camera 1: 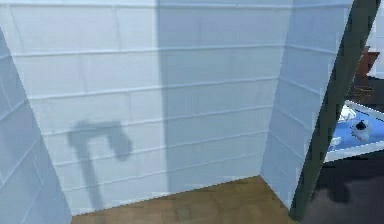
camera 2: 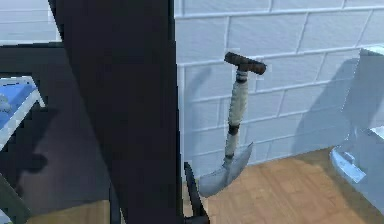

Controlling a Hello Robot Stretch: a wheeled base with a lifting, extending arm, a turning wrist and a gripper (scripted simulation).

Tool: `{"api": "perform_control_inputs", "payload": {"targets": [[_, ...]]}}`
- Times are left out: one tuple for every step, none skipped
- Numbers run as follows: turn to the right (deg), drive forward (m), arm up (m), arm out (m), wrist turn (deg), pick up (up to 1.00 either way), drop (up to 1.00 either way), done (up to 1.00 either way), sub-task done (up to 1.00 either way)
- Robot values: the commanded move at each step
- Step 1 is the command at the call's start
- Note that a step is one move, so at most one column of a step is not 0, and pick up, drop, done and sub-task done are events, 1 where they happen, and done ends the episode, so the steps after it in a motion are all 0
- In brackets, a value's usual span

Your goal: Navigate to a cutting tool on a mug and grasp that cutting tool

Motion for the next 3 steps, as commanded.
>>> {"api": "perform_control_inputs", "payload": {"targets": [[0.0, 0.45, 0.0, 0.0, 0.0, 0.0, 0.0, 0.0, 0.0], [45.0, 0.0, 0.0, 0.0, 0.0, 0.0, 0.0, 0.0, 0.0], [27.0, 0.0, 0.0, 0.0, 0.0, 0.0, 0.0, 0.0, 0.0]]}}
